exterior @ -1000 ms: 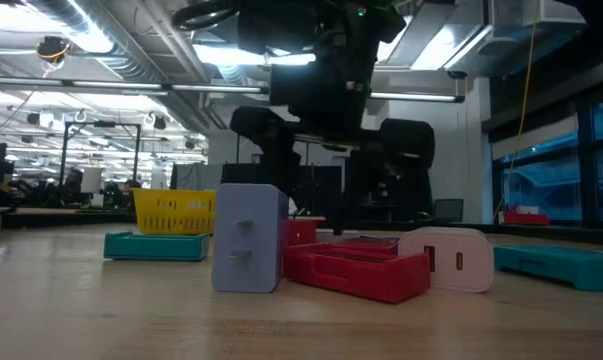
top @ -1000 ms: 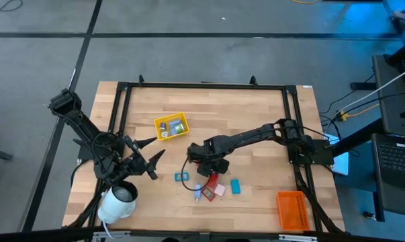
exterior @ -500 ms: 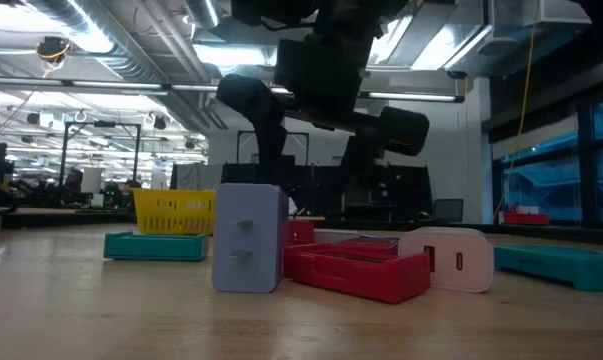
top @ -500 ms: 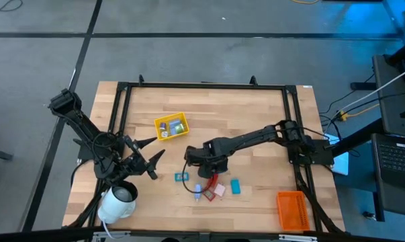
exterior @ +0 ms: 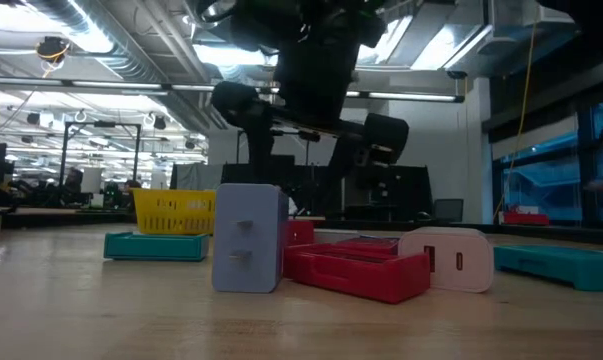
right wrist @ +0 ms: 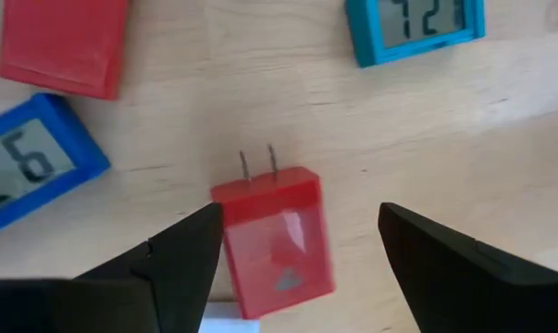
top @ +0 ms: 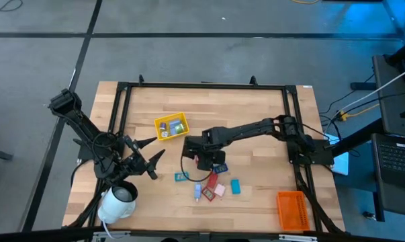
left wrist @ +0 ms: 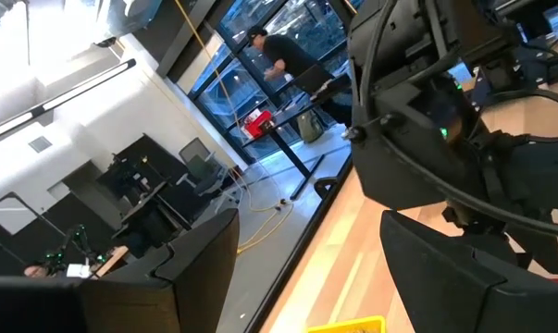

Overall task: Pick & Place Office items
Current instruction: Put the red charger adapter into the yellow bin

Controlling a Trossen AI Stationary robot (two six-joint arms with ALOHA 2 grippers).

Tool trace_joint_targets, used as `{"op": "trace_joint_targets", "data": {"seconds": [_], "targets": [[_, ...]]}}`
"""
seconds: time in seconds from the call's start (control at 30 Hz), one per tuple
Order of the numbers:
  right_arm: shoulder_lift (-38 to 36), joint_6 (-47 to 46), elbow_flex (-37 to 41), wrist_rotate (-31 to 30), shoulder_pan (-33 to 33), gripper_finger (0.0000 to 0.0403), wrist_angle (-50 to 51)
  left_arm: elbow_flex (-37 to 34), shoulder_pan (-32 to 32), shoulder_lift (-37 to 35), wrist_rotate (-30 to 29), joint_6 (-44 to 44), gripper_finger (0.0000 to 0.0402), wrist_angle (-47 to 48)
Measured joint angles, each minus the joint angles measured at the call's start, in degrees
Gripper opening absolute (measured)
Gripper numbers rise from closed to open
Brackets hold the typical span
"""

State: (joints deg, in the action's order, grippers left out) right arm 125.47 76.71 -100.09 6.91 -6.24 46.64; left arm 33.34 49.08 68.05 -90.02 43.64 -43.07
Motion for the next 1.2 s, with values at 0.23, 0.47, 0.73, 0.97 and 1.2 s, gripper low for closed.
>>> {"op": "trace_joint_targets", "data": {"seconds": [0.23, 0.47, 0.73, 0.97, 1.2], "targets": [[1.82, 1.04, -0.22, 2.18, 1.60, 0.0295, -1.67, -0.02, 0.00, 0.00, 0.02, 0.02, 0.0261, 0.00], [3.09, -3.67, -0.42, 0.19, 2.02, 0.0295, -2.44, -0.02, 0.04, 0.00, 0.00, 0.05, 0.0261, 0.00], [3.83, -14.39, -4.83, -2.13, -1.39, 0.0295, 2.37, -0.02, -0.08, 0.00, 0.01, 0.22, 0.0261, 0.64], [3.91, -15.67, -4.76, -1.80, -4.33, 0.0295, 2.27, -0.02, -0.01, 0.00, 0.02, 0.15, 0.0261, 0.85], [4.09, -16.20, -6.44, -6.69, -6.00, 0.0295, 0.84, -0.02, -0.07, 0.00, 0.02, 0.02, 0.0261, 0.87]]}}
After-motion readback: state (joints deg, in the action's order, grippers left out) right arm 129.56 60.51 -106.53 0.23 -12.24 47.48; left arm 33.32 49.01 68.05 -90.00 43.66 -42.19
